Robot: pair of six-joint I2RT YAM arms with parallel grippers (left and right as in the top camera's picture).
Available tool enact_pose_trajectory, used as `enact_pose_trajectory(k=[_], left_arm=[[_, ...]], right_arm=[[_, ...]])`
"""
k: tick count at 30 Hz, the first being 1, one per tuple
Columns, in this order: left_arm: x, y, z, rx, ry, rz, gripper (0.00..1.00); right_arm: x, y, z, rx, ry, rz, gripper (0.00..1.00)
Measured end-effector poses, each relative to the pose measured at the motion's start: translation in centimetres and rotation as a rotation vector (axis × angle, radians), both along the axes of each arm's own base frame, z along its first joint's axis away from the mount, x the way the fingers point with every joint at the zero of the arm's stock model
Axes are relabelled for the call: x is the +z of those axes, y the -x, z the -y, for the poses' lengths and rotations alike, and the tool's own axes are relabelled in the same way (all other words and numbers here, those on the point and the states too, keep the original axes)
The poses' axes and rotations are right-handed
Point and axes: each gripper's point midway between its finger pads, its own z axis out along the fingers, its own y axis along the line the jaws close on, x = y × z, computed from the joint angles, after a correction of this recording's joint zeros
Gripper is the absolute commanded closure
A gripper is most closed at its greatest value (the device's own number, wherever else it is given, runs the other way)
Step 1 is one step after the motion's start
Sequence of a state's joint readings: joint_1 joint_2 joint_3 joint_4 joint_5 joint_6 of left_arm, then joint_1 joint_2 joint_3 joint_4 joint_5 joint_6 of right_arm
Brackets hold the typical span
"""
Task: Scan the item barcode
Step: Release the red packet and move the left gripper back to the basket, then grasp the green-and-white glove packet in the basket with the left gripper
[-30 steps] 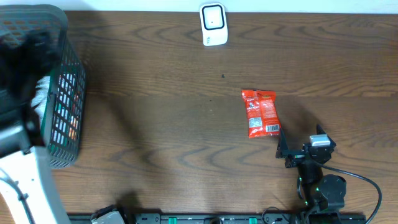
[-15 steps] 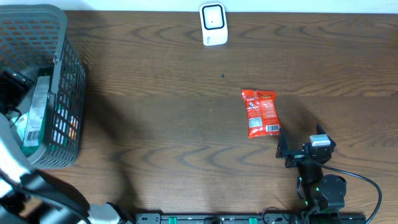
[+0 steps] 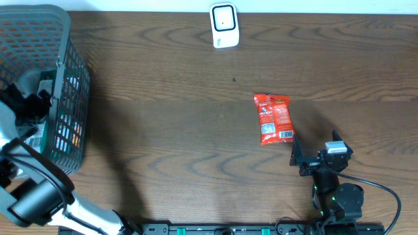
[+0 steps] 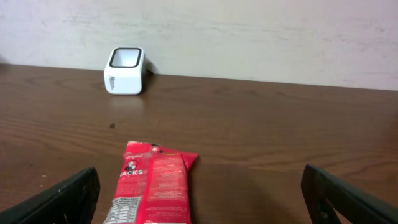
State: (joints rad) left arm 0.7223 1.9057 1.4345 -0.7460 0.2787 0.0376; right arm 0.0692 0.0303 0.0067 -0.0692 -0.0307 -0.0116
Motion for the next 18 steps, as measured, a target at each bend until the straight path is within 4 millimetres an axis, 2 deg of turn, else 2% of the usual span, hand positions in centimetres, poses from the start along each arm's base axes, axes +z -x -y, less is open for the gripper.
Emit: enact_pose_trajectory(k=[3,7,10,12,13,14,18], left_arm=[[-1.5,-0.7,1.5,-0.080,0.007,-0.037,0.01],[-1.7,-1.7,2.7,-0.165,-0.041,-0.057,0.02],[-1.8,-1.7,2.6,-0.185,-0.087,-0.085,0.22],[-2.0,-1.7,2.6,-0.200,-0.116,-0.111,0.28],[-2.1,-1.7,2.6,-0.201,-0.126,-0.119,0.35],[-2.1,-1.7,2.5,-0.202,-0.131,-0.121,0.38],[-2.1,-1.7,2.5,-0.208,-0.136,-0.124,0.37]], right_arm=[[0.0,0.0,0.0,0.000,0.000,0.000,0.01],[0.0,0.0,0.0,0.000,0.000,0.000,0.01],[0.0,0.0,0.0,0.000,0.000,0.000,0.01],[0.0,0.0,0.0,0.000,0.000,0.000,0.01],[0.0,0.0,0.0,0.000,0.000,0.000,0.01],[0.0,0.0,0.0,0.000,0.000,0.000,0.01],[0.0,0.0,0.0,0.000,0.000,0.000,0.01]])
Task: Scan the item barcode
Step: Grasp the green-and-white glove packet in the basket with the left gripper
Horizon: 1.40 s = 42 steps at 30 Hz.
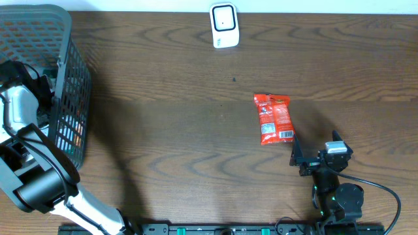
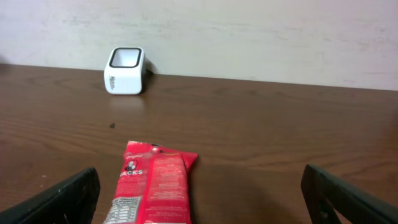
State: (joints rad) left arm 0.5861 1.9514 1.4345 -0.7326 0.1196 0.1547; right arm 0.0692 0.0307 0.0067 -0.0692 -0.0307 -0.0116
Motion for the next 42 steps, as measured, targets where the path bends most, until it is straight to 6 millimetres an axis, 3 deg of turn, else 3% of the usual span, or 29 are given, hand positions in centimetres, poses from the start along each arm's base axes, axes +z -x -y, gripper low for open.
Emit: enact_pose_trajectory(k=[4,20,22,25,33,37,41,42], left_arm=[[0.0,0.0,0.0,0.001,0.000,0.000,0.20],[-0.8,-0.3,-1.1,0.058,-0.054,0.021,0.20],[-0.9,-0.4,-1.1,0.058,-0.064,0.029,0.44],[-0.9,-0.4,-1.6,0.069,-0.087,0.035,0.89],[-0.2,-0.5,-1.7,0.069,-0.084,0.038,0.93],[3.6,-1.2,-2.2,0.100,-0.123,0.122,0.93],[14.4,-2.2,-2.8,0.137,-0.265,0.390,0.93],[18.5,-1.9,-2.6,0.152,-0.311,0.485,0.93]], right_arm=[[0.0,0.0,0.0,0.000,0.000,0.000,0.01],[0.0,0.0,0.0,0.000,0.000,0.000,0.01],[0.0,0.0,0.0,0.000,0.000,0.000,0.01],[0.0,0.0,0.0,0.000,0.000,0.000,0.01],[0.0,0.0,0.0,0.000,0.000,0.000,0.01],[0.0,0.0,0.0,0.000,0.000,0.000,0.01],[0.0,0.0,0.0,0.000,0.000,0.000,0.01],[0.0,0.0,0.0,0.000,0.000,0.000,0.01]])
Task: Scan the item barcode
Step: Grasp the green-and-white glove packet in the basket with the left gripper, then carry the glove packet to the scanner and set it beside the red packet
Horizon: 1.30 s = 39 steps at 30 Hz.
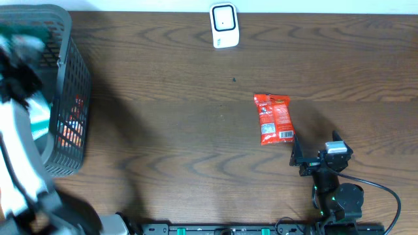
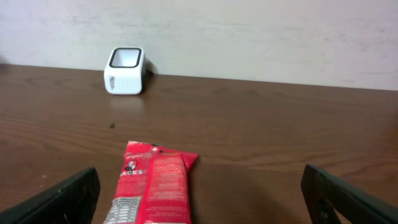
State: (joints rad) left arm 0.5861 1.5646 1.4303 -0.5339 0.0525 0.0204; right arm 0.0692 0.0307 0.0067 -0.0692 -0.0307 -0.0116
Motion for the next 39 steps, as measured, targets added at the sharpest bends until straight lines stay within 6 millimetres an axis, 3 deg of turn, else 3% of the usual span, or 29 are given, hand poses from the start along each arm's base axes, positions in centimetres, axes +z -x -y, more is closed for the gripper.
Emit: enact_pose_trajectory(k=[1,3,5,6,9,10,12,18,19,22,29,30,35,37,38,39], left_arm=[[3.7,0.6,0.4,0.006,-0.042,0.082,0.93],[9.0,2.0,1.4,0.025,-0.092,0.205,0.92],[13.6,4.7,3.5,0.043,-0.106,0.316,0.93],[14.9,5.8,4.6,0.043,-0.095,0.353,0.93],[16.4,7.7,9.2,-0.021,0.008,0.416,0.93],[16.0,8.1,12.1,-0.073,0.090,0.414,0.93],[15.5,8.0,15.2,-0.149,0.165,0.400,0.93],[10.8,6.1,24.5,-0.372,0.350,0.249,0.93],[9.0,5.5,26.6,-0.411,0.379,0.189,0.93],[4.8,4.3,30.3,-0.464,0.421,0.058,0.92],[-6.9,1.6,42.7,-0.640,0.462,-0.253,0.93],[-9.4,1.7,44.8,-0.662,0.460,-0.312,0.93],[-15.1,1.6,49.2,-0.701,0.462,-0.391,0.92],[-17.2,1.7,50.5,-0.707,0.467,-0.417,0.86],[-17.9,1.7,50.8,-0.711,0.468,-0.426,0.71],[-18.1,1.7,51.0,-0.714,0.472,-0.423,0.48]], right_arm=[[0.0,0.0,0.0,0.000,0.000,0.000,0.01],[0.0,0.0,0.0,0.000,0.000,0.000,0.01],[0.0,0.0,0.0,0.000,0.000,0.000,0.01],[0.0,0.0,0.0,0.000,0.000,0.000,0.01],[0.0,0.0,0.0,0.000,0.000,0.000,0.01],[0.0,0.0,0.0,0.000,0.000,0.000,0.01],[0.0,0.0,0.0,0.000,0.000,0.000,0.01],[0.0,0.0,0.0,0.000,0.000,0.000,0.01],[0.0,0.0,0.0,0.000,0.000,0.000,0.01],[0.0,0.0,0.0,0.000,0.000,0.000,0.01],[0.0,0.0,0.0,0.000,0.000,0.000,0.01],[0.0,0.0,0.0,0.000,0.000,0.000,0.01],[0.0,0.0,0.0,0.000,0.000,0.001,0.01],[0.0,0.0,0.0,0.000,0.000,0.000,0.01],[0.0,0.0,0.0,0.000,0.000,0.000,0.01],[0.0,0.0,0.0,0.000,0.000,0.000,0.01]])
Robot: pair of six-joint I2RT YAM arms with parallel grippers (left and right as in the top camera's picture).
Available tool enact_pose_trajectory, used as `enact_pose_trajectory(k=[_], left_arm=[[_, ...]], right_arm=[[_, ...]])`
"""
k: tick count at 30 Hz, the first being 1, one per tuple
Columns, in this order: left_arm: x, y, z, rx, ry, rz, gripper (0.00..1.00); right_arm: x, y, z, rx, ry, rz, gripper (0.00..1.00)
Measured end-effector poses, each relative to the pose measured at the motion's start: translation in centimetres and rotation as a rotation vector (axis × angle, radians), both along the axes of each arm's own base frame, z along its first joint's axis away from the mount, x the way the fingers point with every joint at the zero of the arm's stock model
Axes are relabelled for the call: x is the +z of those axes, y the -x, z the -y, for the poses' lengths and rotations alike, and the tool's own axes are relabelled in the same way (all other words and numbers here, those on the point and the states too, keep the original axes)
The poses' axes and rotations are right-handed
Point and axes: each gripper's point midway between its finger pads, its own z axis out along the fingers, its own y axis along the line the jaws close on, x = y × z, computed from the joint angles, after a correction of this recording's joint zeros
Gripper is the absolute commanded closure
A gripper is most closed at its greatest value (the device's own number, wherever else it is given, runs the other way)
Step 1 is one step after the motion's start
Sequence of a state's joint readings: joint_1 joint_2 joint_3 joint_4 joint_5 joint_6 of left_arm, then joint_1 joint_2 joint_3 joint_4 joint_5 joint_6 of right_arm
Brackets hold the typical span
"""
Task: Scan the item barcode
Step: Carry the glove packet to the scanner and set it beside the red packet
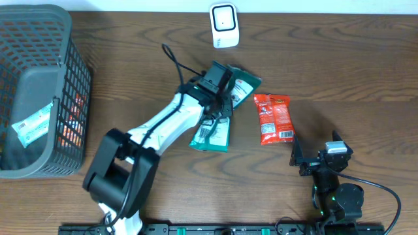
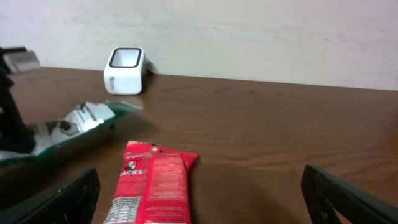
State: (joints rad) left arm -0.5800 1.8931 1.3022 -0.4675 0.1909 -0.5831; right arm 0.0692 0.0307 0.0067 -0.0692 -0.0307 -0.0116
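Note:
My left gripper (image 1: 221, 91) is shut on a green packet (image 1: 215, 134), holding it tilted over the middle of the table. The packet's upper end points toward the white scanner (image 1: 224, 26) at the back edge. In the right wrist view the green packet (image 2: 74, 124) hangs left of the scanner (image 2: 125, 70), with a shadow beneath it. A red snack packet (image 1: 274, 119) lies flat on the table, label side up. My right gripper (image 1: 315, 151) rests open just in front of the red packet (image 2: 155, 186), whose near end lies between the fingers (image 2: 68, 199).
A dark mesh basket (image 1: 65, 78) stands at the far left with more packets inside. The wall runs right behind the scanner. Bare wood lies right of the red packet and between the basket and my left arm.
My left arm was a blur above the basket at the far left. Now it reaches to the table's middle, shut on a green packet beside the red one. The right arm has not moved.
My left gripper was down inside the basket at the first two moments. Then the arm was raised and blurred over the basket. Now it holds a green packet in front of the scanner. The red packet, scanner and right gripper stayed in place throughout.

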Motion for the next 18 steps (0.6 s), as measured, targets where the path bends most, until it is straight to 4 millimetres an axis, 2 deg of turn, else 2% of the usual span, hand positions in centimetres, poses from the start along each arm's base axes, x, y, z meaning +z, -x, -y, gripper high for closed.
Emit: enact_pose_trajectory(k=[1,4,8,9,10,11,12,13,14,15,18], left_arm=[[0.1,-0.2,0.2,0.007,0.013,0.005,0.27],[0.9,-1.2,0.9,0.012,0.056,0.044,0.21],[1.8,-1.2,1.6,-0.020,0.093,0.051,0.20],[2.4,-1.3,1.7,-0.032,0.104,0.061,0.26],[3.1,-1.3,1.8,-0.043,0.113,0.076,0.37],[3.8,-1.3,1.7,-0.057,0.113,0.091,0.51],[4.8,-1.2,1.4,-0.073,0.108,0.108,0.71],[5.3,-1.0,1.0,-0.082,0.095,0.113,0.76],[5.6,-0.8,0.3,-0.088,0.058,0.118,0.85],[5.6,-0.6,-0.7,-0.089,0.014,0.117,0.89],[4.5,-0.2,-4.0,-0.074,-0.126,0.086,0.88]], right_arm=[[0.0,0.0,0.0,0.000,0.000,0.000,0.01],[0.0,0.0,0.0,0.000,0.000,0.000,0.01],[0.0,0.0,0.0,0.000,0.000,0.000,0.01],[0.0,0.0,0.0,0.000,0.000,0.000,0.01],[0.0,0.0,0.0,0.000,0.000,0.000,0.01],[0.0,0.0,0.0,0.000,0.000,0.000,0.01],[0.0,0.0,0.0,0.000,0.000,0.000,0.01],[0.0,0.0,0.0,0.000,0.000,0.000,0.01],[0.0,0.0,0.0,0.000,0.000,0.000,0.01],[0.0,0.0,0.0,0.000,0.000,0.000,0.01],[0.0,0.0,0.0,0.000,0.000,0.000,0.01]])
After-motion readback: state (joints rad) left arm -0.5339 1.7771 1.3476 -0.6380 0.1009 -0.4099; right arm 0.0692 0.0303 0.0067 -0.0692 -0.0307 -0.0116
